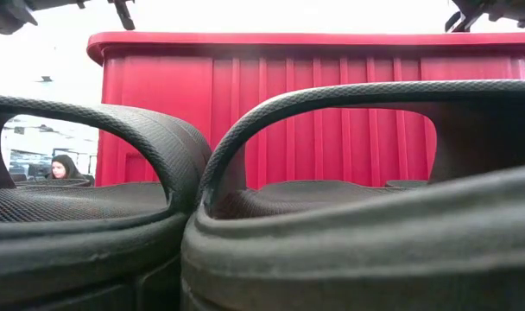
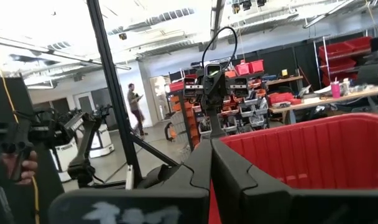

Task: Pick and place slides into bin
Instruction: Put the black slide into the red bin

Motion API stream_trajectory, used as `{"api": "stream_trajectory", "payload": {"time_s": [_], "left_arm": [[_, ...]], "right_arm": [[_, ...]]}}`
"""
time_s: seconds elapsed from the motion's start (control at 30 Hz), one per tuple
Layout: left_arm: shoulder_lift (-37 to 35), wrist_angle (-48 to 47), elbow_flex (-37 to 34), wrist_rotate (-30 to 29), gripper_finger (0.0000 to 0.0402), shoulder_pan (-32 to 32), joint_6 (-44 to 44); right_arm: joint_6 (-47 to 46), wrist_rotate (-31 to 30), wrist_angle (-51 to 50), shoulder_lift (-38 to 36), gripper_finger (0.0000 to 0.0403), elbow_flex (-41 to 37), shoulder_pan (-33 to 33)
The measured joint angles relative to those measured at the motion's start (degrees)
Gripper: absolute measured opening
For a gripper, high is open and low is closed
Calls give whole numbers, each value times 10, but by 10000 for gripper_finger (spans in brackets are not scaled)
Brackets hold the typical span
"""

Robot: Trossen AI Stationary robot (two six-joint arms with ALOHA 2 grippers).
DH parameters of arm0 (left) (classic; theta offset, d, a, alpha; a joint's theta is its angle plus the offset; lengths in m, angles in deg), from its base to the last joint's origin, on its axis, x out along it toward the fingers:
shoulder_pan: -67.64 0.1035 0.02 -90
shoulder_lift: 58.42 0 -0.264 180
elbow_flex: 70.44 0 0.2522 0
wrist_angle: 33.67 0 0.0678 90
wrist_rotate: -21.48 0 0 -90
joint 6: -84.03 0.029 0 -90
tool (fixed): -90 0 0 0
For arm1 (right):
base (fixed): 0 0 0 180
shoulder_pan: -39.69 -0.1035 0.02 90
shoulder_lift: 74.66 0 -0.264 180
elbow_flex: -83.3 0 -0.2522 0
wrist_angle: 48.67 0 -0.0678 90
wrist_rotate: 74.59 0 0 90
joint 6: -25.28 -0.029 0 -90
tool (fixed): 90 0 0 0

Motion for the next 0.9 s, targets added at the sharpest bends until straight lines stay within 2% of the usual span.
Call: {"api": "stream_trajectory", "payload": {"time_s": [0.3,0.53,0.67,0.8,0.9], "left_arm": [[0,0,0,0,1,0,-1],[0,4,0,0,1,0,-11],[0,4,0,0,1,0,-48],[0,-1,0,0,1,0,-61],[0,0,0,-1,1,0,-62]], "right_arm": [[-70,1,0,0,0,0,0],[-51,0,6,8,0,0,0],[-43,2,64,24,0,0,0],[6,3,62,51,0,50,0],[52,11,-36,89,0,128,0]]}}
